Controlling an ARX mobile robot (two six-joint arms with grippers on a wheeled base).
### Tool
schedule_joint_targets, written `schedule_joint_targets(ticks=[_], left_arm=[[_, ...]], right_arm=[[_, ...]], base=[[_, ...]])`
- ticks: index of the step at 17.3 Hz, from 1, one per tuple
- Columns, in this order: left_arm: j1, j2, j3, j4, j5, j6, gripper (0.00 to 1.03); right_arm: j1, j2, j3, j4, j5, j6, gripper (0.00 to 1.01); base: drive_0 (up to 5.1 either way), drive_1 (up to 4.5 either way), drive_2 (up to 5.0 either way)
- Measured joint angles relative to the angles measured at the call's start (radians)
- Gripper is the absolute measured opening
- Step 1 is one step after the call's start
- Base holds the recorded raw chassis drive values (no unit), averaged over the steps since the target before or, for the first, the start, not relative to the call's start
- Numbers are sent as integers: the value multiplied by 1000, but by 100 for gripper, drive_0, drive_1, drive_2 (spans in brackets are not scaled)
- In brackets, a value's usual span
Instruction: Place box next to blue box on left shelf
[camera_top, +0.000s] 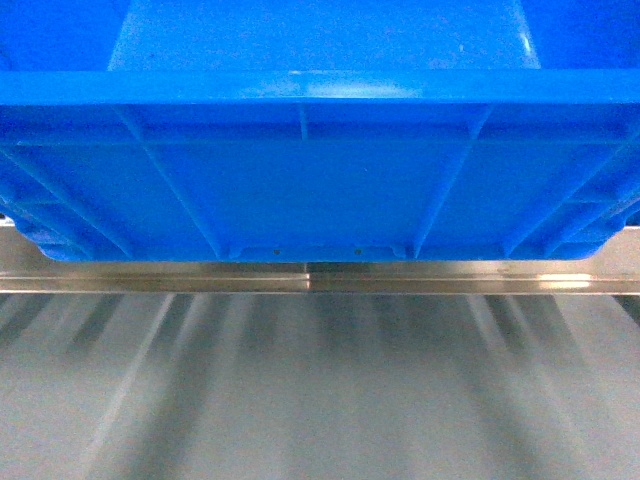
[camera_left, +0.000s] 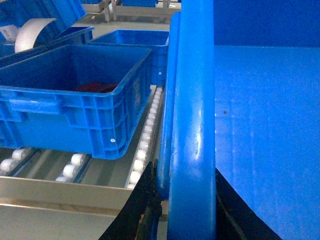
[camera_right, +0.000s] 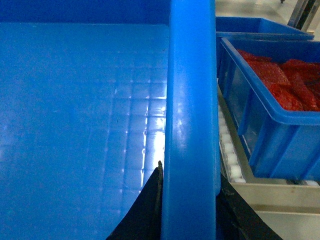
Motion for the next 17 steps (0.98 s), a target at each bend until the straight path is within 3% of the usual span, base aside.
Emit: schedule_joint_targets(ticks=[17], left_arm=[[0, 4, 0, 4, 0, 0, 18]], right_arm=[[0, 3, 0, 4, 0, 0, 20]], base=[[0, 398, -399]])
